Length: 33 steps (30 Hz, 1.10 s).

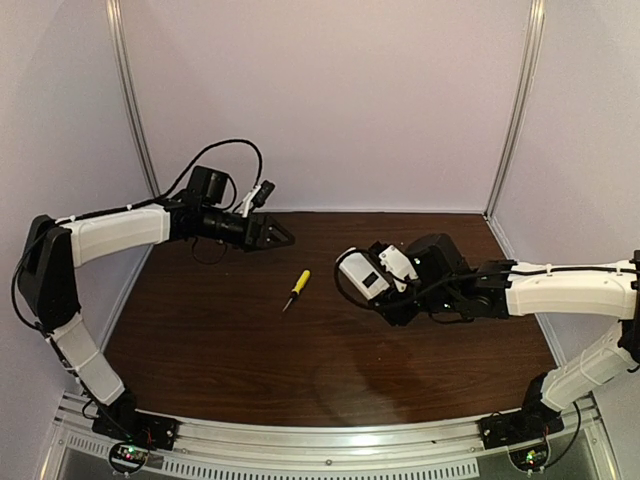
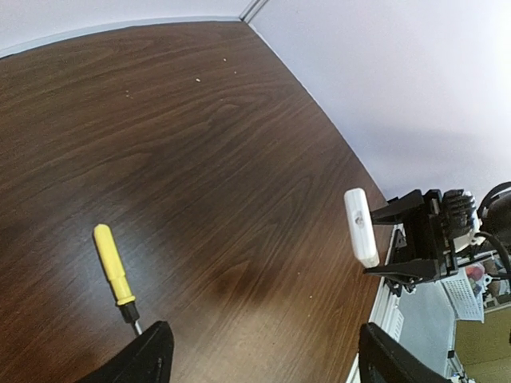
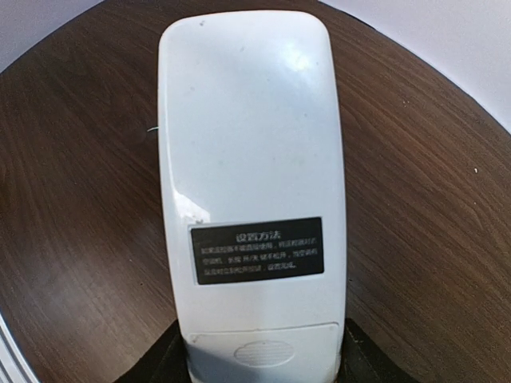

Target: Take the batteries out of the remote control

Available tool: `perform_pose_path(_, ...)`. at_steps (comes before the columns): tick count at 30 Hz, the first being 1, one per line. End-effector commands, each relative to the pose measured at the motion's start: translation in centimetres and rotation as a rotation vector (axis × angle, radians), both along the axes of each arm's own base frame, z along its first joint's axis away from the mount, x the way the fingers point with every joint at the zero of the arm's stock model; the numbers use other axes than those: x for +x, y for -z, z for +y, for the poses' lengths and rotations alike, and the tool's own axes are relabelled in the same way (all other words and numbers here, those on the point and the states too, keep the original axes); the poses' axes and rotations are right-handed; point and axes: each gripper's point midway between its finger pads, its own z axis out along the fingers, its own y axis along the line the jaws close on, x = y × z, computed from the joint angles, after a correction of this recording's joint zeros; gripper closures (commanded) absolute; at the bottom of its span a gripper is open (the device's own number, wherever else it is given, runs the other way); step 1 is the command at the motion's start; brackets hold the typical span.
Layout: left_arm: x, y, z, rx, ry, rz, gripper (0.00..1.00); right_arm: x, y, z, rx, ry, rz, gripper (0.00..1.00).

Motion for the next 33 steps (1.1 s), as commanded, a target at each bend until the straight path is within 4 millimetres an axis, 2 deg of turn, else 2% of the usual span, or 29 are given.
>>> perform_pose_path(1, 0.4, -1.6, -2.9, -0.078, 0.048, 0.001, 0.2, 0.0, -1.4, 0.7, 0.007, -0.051, -0.054, 0.8)
perform_pose_path(4, 0.1, -1.2, -4.1, -0.079, 0.076, 0.013, 0.2, -0.2, -1.7, 1.0, 0.0, -0.075, -0.063, 0.86)
perform_pose_path(15, -2.1, -0.7, -8.0, -0.131, 0.186, 0.061, 0.23, -0.3, -2.3, 1.7, -0.02, -0.145, -0.117, 0.93)
perform_pose_path(33, -4.2, 0.1, -10.2, -0.163, 0.292, 0.132, 0.3, 0.0, -3.0, 2.5, -0.028, -0.15, -0.196, 1.0)
